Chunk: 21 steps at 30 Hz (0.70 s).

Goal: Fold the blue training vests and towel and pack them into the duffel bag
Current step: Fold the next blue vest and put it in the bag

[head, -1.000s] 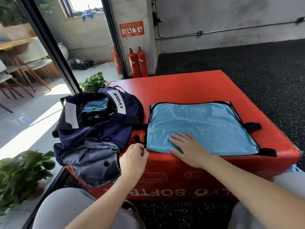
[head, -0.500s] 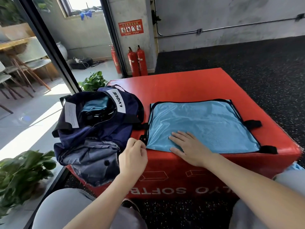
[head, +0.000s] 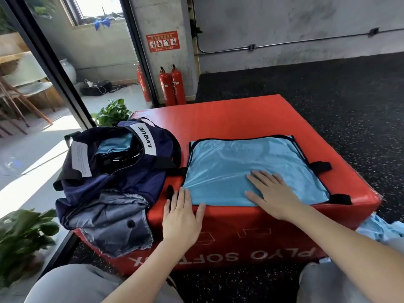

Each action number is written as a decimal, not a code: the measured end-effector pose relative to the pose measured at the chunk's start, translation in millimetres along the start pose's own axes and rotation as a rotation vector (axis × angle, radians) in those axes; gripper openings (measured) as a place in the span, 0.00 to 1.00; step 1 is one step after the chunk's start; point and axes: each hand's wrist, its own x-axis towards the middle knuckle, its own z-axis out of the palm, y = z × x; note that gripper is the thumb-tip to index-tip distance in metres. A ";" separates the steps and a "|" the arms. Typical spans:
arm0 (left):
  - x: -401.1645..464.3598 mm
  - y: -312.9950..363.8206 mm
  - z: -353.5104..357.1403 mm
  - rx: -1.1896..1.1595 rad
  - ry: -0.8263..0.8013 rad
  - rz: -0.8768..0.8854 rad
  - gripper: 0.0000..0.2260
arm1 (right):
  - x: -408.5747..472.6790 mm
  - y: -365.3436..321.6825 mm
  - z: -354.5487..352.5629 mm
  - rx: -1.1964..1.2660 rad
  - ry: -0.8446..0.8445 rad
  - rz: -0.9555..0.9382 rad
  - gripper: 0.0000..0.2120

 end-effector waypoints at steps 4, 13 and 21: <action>-0.6 -3.3 -1.3 0.022 0.007 0.030 0.39 | -16.2 61.6 -8.5 -0.016 0.027 0.221 0.43; -18.7 22.5 -8.6 0.062 0.090 -0.026 0.30 | -44.4 92.2 -16.0 -0.013 0.074 0.240 0.54; 40.9 15.8 -5.5 0.089 0.005 -0.044 0.37 | -36.2 100.4 -17.9 -0.117 0.141 0.250 0.50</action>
